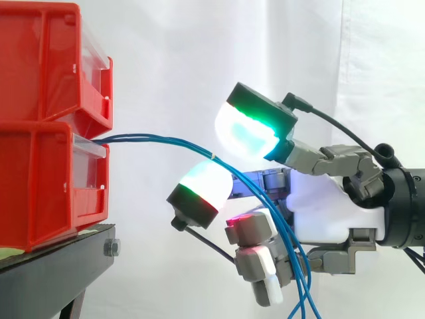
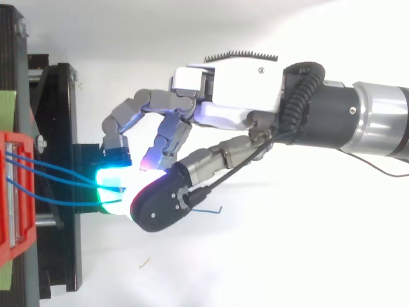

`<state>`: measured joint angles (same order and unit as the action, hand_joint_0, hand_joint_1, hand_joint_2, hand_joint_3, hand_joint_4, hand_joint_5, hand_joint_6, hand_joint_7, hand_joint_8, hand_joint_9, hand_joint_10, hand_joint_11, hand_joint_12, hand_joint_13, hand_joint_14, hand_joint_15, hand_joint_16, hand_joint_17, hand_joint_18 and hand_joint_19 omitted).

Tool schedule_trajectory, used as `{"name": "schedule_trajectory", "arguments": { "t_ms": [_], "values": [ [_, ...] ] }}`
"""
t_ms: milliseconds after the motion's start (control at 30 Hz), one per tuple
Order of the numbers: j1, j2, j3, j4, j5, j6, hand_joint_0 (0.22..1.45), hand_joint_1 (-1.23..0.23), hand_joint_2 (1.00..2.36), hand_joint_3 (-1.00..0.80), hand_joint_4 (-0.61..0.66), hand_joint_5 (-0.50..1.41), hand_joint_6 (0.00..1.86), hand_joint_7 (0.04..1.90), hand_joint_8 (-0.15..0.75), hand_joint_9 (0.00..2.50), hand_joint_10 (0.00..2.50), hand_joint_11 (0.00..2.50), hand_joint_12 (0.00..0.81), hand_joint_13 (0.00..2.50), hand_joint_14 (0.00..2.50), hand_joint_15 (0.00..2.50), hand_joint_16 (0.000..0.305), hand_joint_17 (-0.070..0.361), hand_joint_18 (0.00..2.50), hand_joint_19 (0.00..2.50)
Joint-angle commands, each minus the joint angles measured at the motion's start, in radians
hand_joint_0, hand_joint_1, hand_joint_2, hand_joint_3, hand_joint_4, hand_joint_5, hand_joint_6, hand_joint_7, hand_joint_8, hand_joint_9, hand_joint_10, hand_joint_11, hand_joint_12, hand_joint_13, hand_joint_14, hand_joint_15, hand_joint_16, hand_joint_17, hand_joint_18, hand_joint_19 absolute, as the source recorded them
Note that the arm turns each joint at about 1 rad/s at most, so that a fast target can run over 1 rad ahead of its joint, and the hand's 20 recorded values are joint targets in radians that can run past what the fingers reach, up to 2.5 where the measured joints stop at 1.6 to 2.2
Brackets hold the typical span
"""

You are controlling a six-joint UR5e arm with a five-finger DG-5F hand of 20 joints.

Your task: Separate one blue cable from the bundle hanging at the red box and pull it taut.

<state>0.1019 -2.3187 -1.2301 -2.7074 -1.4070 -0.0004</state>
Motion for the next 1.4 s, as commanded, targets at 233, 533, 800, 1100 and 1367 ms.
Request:
{"name": "schedule_trajectory", "arguments": {
  "t_ms": [233,533,800,1100,1367],
  "values": [
    [-0.001,-0.001,0.000,0.000,-0.001,-0.001,0.63,-0.82,1.01,-0.31,0.05,-0.14,0.89,1.04,0.366,1.12,0.02,1.05,0.390,1.18,0.02,0.73,0.043,0.097,1.04,0.70],
    [0.001,-0.001,0.000,0.000,-0.001,-0.003,0.65,-0.89,1.01,-0.18,-0.01,-0.17,0.93,1.05,0.363,1.09,0.01,1.07,0.389,1.16,0.02,0.73,0.044,0.099,1.03,0.70],
    [0.001,-0.001,0.000,0.000,-0.001,-0.004,0.76,-0.95,1.00,-0.50,0.03,-0.17,0.93,0.99,0.334,1.03,0.01,1.07,0.370,1.11,0.03,0.72,0.043,0.096,1.01,0.66],
    [0.001,-0.001,0.000,-0.002,-0.001,-0.006,0.55,-0.84,1.00,-0.50,0.07,-0.14,0.89,1.02,0.353,1.16,0.01,1.06,0.374,1.17,0.03,0.74,0.043,0.097,1.05,0.72],
    [0.001,-0.001,-0.002,-0.003,-0.001,-0.007,0.53,-0.63,1.00,-0.50,0.01,-0.12,0.87,1.04,0.351,1.25,0.02,1.03,0.379,1.22,0.02,0.74,0.043,0.096,1.07,0.73]
  ]
}}
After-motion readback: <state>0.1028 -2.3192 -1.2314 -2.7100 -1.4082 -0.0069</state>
